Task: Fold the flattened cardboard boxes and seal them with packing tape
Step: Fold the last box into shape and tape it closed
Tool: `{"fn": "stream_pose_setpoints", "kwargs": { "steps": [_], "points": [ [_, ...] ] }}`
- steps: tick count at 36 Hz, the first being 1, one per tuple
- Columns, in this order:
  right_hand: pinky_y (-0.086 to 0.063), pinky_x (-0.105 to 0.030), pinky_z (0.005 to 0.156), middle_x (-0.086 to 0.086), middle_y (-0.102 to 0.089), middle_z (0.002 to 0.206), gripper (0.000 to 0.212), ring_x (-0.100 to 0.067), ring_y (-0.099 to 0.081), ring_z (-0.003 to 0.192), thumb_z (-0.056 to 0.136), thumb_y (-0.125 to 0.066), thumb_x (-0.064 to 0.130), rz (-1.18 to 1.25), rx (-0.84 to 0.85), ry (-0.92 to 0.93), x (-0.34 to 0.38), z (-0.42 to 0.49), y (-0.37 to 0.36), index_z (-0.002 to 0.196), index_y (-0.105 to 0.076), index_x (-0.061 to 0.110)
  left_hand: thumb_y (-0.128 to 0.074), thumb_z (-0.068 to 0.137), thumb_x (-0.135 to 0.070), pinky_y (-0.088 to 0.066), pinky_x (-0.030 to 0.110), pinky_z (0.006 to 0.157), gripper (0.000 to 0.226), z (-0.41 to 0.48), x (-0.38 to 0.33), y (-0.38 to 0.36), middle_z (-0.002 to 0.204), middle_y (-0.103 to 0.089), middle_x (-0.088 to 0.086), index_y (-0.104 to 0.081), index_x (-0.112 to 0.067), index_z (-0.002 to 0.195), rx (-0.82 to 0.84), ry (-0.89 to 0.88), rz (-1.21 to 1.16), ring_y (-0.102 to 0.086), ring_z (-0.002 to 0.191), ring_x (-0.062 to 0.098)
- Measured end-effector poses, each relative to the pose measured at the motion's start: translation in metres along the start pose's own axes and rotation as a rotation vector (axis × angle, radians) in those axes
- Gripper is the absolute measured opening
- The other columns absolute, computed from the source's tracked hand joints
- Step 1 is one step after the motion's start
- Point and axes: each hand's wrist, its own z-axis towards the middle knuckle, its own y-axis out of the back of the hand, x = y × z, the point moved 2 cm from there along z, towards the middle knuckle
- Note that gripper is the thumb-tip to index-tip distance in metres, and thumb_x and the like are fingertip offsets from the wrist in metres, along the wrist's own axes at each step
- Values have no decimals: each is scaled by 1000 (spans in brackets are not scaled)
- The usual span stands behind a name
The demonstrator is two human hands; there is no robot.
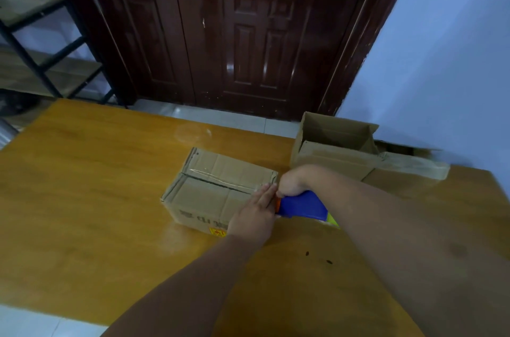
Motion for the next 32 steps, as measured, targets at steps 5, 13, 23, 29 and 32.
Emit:
{"fn": "stream_pose_setpoints", "kwargs": {
  "steps": [5, 13, 23, 29, 32],
  "points": [
    [-47, -33, 73, -11, -57, 95, 22, -21, -54, 77, 99, -41, 23, 134, 123, -64, -20, 16, -28, 104, -57, 8, -26, 105, -27, -2, 33, 121, 51, -1, -1, -5, 160, 11, 4, -20, -4, 150, 0, -40, 68, 10, 147, 18],
    [-47, -32, 66, -8, -59, 87, 22, -20, -59, 75, 98, -46, 35, 325, 131, -84, -36, 10, -23, 89, -53, 16, -26, 101, -15, -6, 37, 120, 49, -4, -2, -3, 159, 15, 8, -26, -2, 148, -11, -60, 44, 11, 147, 22],
    [-45, -28, 60, -9, -60, 87, 31, -19, -58, 73, 99, -44, 44, 656, 18, -118, -53, 3, -28, 94, -53, 15, -28, 100, -25, 7, 37, 118, 40, -11, -3, 0, 158, 19, 13, -50, -10, 131, -19, -99, 42, 16, 146, 24],
    [-49, -29, 63, -10, -67, 97, 40, -23, -65, 82, 94, -52, 49, 975, -20, -125, -71, -3, -31, 109, -58, 13, -31, 101, -29, 13, 29, 113, 46, -17, 1, 11, 161, -5, 1, -29, -22, 147, -213, -72, -108, 2, 148, 16],
    [-50, -30, 62, -9, -69, 93, 43, -23, -66, 79, 90, -56, 54, 1076, -63, -113, -78, -8, -30, 104, -62, 14, -29, 103, -32, 9, 29, 114, 51, -10, 8, 22, 160, -13, -5, -17, -23, 152, -258, 51, -158, -2, 147, 14]
  ]
}}
